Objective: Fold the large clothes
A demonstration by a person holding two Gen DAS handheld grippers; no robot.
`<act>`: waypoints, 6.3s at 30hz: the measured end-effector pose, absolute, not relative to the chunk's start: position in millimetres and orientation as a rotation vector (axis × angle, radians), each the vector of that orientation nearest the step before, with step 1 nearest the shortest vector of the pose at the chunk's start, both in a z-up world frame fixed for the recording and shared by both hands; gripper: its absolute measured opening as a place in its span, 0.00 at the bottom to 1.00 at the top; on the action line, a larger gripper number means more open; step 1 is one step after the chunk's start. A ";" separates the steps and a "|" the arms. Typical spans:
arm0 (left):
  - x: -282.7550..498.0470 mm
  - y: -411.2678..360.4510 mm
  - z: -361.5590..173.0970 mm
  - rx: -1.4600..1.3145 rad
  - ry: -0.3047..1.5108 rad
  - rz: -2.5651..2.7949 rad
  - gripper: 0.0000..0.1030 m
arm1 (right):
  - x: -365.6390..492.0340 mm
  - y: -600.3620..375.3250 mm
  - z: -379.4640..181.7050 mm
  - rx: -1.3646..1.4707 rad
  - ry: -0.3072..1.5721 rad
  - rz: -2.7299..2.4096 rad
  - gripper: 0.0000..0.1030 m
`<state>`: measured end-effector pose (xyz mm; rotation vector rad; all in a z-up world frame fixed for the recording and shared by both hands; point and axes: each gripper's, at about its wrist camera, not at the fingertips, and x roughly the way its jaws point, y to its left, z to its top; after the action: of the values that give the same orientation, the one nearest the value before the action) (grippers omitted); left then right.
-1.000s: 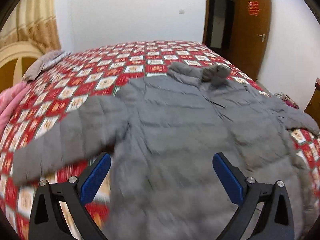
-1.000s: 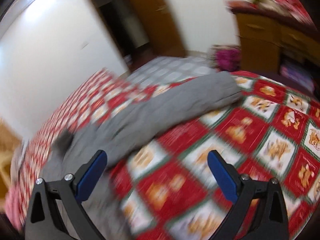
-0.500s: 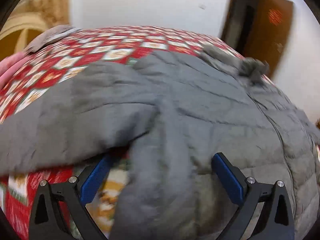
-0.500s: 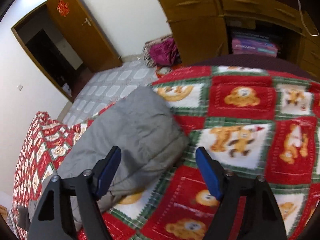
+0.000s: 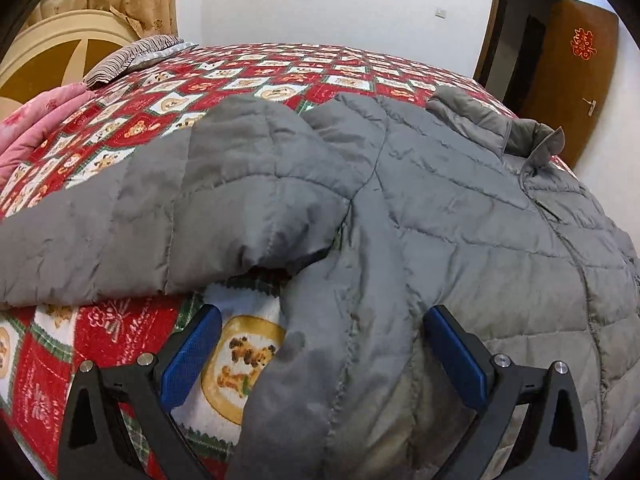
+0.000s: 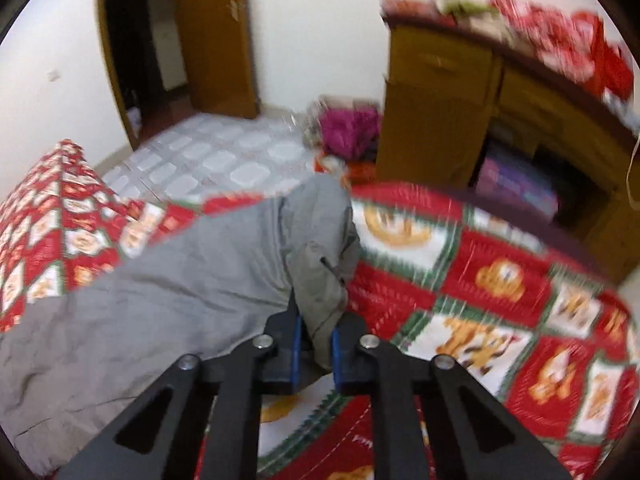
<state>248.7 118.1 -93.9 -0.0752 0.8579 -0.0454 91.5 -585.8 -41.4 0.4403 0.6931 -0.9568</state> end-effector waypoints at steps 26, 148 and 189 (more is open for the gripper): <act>147.4 149.2 -1.9 0.009 0.599 0.011 0.99 | 241.6 -105.9 -15.7 0.000 0.748 0.112 0.13; 224.7 4.6 41.7 -0.025 0.410 -0.228 0.09 | 226.8 -215.6 -80.1 0.166 0.758 -0.118 0.50; 183.2 170.5 5.8 -0.221 0.621 0.010 0.86 | 186.5 -182.4 3.4 0.221 0.719 0.126 0.15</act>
<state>183.2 170.5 5.8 -0.2205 0.6212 0.0103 186.5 -182.4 3.4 0.2214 0.7191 0.1262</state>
